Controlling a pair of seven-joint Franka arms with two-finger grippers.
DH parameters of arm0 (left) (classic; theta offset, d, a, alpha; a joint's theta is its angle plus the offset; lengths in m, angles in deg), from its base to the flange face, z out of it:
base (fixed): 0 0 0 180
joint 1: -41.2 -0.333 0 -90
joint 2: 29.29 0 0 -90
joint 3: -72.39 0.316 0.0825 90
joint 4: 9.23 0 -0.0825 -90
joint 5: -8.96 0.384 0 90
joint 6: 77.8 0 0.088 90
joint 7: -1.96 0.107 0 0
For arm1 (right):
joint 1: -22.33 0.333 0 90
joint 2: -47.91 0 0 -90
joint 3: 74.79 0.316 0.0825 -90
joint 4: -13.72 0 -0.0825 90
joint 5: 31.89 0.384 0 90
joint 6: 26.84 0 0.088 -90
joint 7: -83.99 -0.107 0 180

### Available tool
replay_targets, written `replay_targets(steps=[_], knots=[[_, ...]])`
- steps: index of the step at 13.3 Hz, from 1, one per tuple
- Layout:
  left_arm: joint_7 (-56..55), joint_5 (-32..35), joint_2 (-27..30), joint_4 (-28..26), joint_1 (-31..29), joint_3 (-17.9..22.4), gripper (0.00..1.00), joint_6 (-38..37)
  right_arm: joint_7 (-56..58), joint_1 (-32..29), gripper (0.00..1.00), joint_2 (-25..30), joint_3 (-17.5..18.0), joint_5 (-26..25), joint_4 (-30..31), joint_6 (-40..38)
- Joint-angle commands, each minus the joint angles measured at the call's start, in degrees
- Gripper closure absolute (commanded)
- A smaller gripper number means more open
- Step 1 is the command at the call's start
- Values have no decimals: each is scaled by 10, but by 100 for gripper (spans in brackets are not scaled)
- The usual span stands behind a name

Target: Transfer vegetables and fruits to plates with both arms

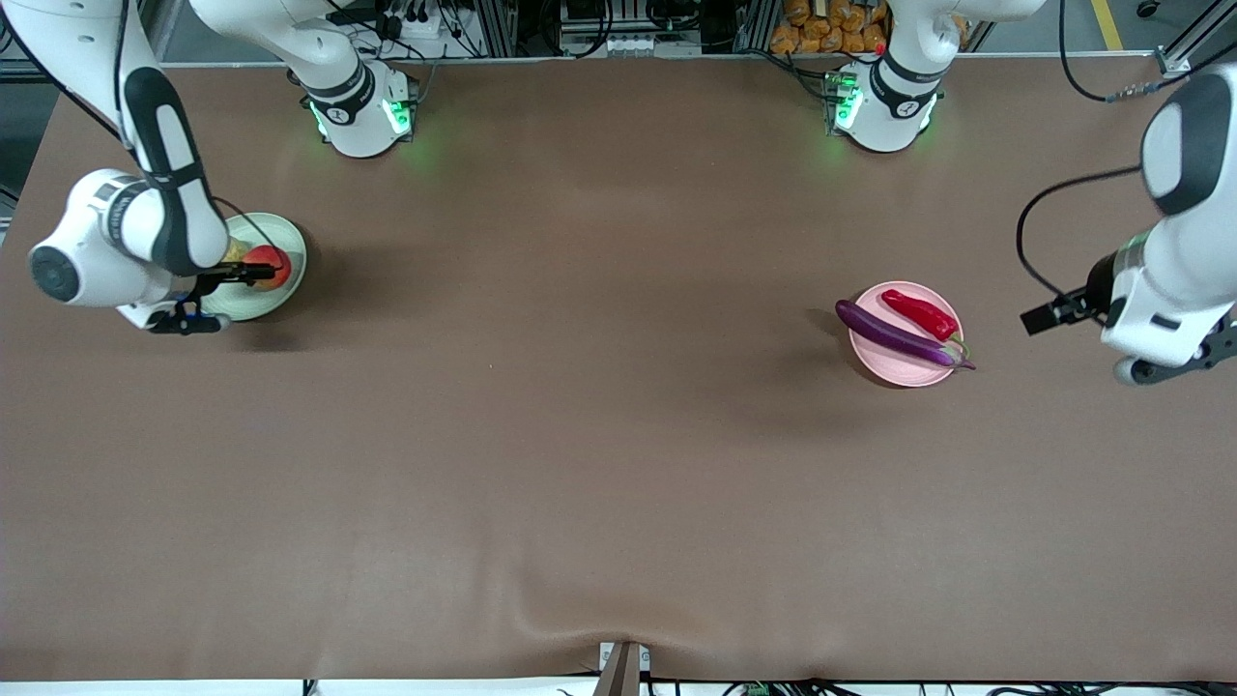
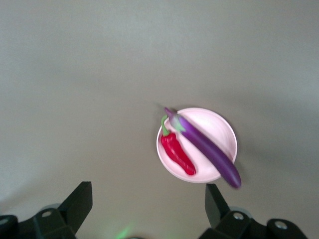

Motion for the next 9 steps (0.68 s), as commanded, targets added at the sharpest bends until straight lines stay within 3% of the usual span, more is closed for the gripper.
replay_targets(steps=[1, 2, 4, 6, 8, 9], knots=[[29, -23, 43, 2, -61, -66, 0, -22, 8, 11, 0, -1, 19, 8, -131, -90], [27, -52, 42, 25, -72, -71, 0, -22, 5, 8, 0, -6, 48, 8, -174, -100], [22, -47, 38, 40, -71, -79, 0, -13, 11, -15, 0, -7, 103, 8, -258, -104], [39, -35, 44, 56, -75, -96, 0, -5, 11, -47, 0, -26, 180, -8, -403, -182], [100, -36, 60, 55, -81, -114, 0, -12, 4, -61, 0, -72, 226, -42, -552, -280], [122, -36, 66, 54, -83, -114, 0, -25, 0, -55, 0, -71, 236, -56, -573, -288]])
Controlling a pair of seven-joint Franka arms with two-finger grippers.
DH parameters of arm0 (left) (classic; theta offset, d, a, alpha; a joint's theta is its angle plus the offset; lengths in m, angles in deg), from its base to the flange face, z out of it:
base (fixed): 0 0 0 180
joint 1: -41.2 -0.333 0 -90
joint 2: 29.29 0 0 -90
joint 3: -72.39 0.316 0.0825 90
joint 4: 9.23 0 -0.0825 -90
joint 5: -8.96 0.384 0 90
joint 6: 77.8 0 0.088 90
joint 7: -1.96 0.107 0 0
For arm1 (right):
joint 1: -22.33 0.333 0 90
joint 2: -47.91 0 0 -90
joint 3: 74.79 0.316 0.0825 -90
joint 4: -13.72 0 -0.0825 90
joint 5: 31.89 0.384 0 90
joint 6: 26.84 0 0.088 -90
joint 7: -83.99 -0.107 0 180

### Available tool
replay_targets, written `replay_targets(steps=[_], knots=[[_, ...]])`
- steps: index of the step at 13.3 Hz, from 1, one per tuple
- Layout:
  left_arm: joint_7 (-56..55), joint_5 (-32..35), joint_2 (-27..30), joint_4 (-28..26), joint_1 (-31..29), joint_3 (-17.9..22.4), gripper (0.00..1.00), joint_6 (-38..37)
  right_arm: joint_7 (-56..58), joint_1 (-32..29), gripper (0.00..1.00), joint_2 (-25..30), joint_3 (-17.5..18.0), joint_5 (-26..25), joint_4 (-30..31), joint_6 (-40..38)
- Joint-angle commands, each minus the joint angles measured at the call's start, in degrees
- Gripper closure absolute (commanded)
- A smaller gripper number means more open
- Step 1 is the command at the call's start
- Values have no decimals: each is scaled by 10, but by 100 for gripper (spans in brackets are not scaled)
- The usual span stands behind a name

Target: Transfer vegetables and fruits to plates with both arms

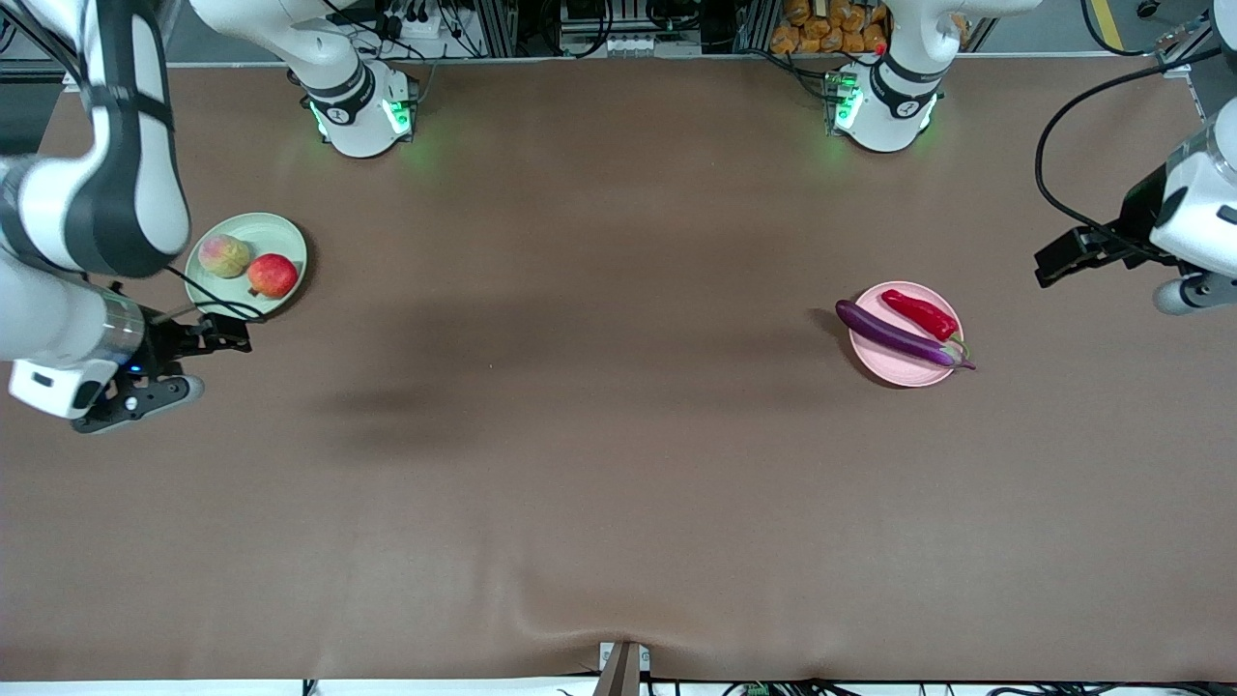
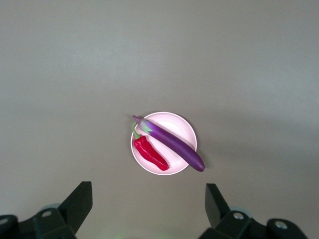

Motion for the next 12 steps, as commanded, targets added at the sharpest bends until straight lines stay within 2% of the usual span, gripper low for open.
replay_targets(steps=[1, 3, 5, 8, 9, 11, 12], knots=[[60, 3, 27, 5, -17, -13, 0, -31, -3, -27, 0, -44, 53, -23, -107, -50], [97, -1, 40, 4, -43, -37, 0, -48, -21, -64, 0, -32, 102, -19, -112, -51], [98, 3, 41, 4, -46, -45, 0, -62, -103, -110, 0, -1, 177, -18, -105, -58], [100, -5, 43, 2, -54, -47, 0, -74, -217, -131, 0, 30, 211, -20, -83, -69], [102, -10, 46, -1, -53, -47, 0, -77, -235, -154, 0, 44, 239, -20, -68, -65], [99, -12, 45, -1, -49, -46, 0, -81, -248, -196, 0, 80, 281, -21, -22, -55], [95, -13, 43, 1, -50, -46, 0, -81, -248, -197, 0, 111, 281, -20, 19, -36]])
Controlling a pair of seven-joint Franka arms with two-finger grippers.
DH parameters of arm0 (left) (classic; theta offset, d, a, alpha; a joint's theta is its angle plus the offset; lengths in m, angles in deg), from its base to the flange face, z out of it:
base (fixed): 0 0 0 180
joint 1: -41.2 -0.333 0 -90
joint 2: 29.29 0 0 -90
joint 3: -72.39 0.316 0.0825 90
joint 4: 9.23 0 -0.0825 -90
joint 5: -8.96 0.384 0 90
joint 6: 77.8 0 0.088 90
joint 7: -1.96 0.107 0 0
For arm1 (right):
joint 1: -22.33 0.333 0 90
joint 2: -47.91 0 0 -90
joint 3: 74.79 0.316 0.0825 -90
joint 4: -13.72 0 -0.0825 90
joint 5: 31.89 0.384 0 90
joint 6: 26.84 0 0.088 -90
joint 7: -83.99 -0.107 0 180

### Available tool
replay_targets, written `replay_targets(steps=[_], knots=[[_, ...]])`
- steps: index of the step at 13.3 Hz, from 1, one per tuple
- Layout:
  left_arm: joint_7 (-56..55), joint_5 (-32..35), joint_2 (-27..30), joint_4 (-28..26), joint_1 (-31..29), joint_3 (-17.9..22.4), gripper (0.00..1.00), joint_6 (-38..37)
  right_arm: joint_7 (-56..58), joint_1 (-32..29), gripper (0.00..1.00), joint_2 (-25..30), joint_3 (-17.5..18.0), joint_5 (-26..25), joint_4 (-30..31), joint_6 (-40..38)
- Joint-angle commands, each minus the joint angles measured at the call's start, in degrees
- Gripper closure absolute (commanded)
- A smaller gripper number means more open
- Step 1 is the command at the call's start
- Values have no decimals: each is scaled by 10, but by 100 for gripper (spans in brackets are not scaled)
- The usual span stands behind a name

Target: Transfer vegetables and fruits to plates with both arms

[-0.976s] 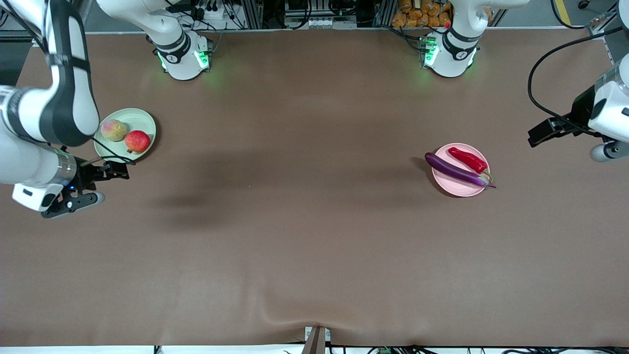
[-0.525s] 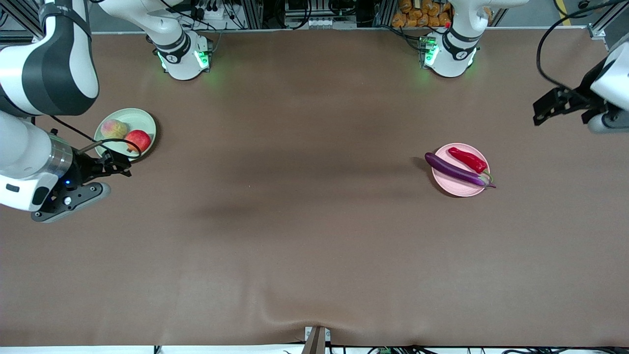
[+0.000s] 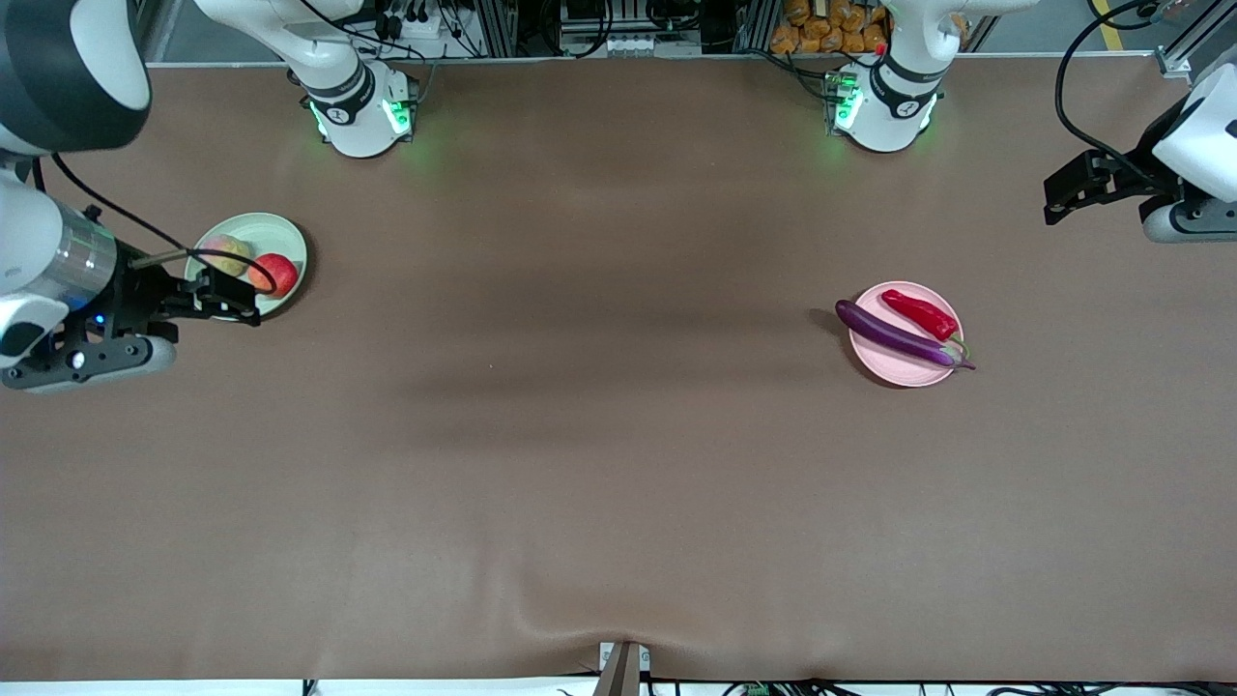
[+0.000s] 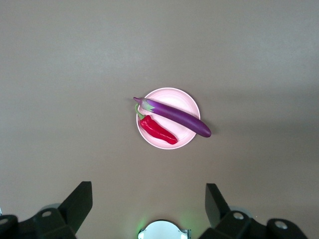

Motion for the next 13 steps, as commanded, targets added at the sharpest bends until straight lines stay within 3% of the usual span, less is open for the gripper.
replay_targets(steps=[1, 3, 8, 10, 13], knots=[[3, -10, 5, 0, -13, -7, 0, -7, -13, -33, 0, 102, 27, -8, 133, 54], [3, -10, 7, -2, -16, -5, 0, -9, -13, -34, 0, 155, 20, -8, 194, 79], [-10, -36, 8, 0, -26, -1, 0, -12, -6, -34, 0, 188, -3, -8, 197, 30], [-9, -33, 11, -1, -27, -7, 0, -15, -4, -33, 0, 177, -3, -12, 175, 30], [-10, -38, 6, 2, -25, -7, 0, -9, -5, -36, 0, 136, -3, -12, 95, -15]])
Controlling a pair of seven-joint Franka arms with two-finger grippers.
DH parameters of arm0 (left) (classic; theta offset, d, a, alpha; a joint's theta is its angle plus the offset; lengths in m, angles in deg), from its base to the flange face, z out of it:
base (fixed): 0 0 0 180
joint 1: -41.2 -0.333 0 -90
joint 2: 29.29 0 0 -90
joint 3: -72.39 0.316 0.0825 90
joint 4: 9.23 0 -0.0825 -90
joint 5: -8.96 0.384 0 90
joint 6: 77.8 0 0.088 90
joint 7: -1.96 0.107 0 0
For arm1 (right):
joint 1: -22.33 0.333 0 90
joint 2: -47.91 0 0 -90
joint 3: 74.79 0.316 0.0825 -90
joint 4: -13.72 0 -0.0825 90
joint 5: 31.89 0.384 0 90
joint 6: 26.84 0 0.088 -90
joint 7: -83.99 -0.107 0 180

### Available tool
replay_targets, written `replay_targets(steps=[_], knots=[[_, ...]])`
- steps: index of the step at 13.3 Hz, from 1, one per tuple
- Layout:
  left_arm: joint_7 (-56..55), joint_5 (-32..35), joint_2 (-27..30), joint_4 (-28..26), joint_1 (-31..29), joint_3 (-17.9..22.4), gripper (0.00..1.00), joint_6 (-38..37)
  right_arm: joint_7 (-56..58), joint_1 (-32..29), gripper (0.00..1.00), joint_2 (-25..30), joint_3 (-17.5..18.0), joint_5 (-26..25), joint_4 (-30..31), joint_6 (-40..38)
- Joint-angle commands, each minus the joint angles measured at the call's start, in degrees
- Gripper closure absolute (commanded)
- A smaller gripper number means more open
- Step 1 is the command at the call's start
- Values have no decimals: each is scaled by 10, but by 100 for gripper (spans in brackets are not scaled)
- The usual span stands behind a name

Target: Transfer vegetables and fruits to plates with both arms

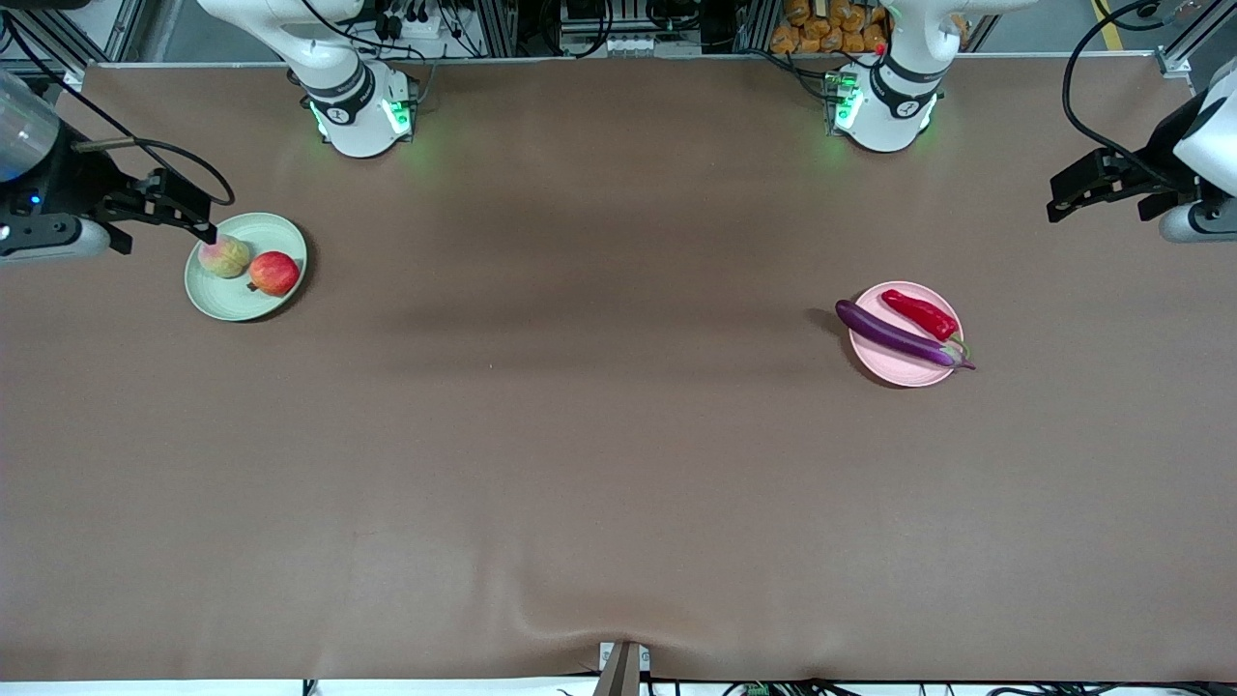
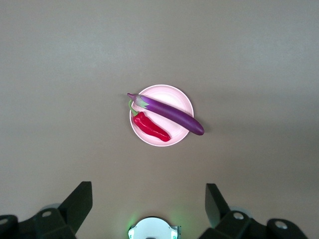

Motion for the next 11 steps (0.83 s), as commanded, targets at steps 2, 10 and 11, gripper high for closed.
replay_targets(steps=[2, 10, 11], knots=[[-5, -12, 6, 2, -9, -5, 0, -3, 1, -9, 0, -21, 7, -7, -46, -42], [-7, -12, 7, -3, -10, -3, 0, -4, 0, -10, 0, 34, 4, -1, 41, 19], [-7, -12, 7, -4, -10, -3, 0, -4, 0, -8, 0, 34, -4, 1, 43, 20]])
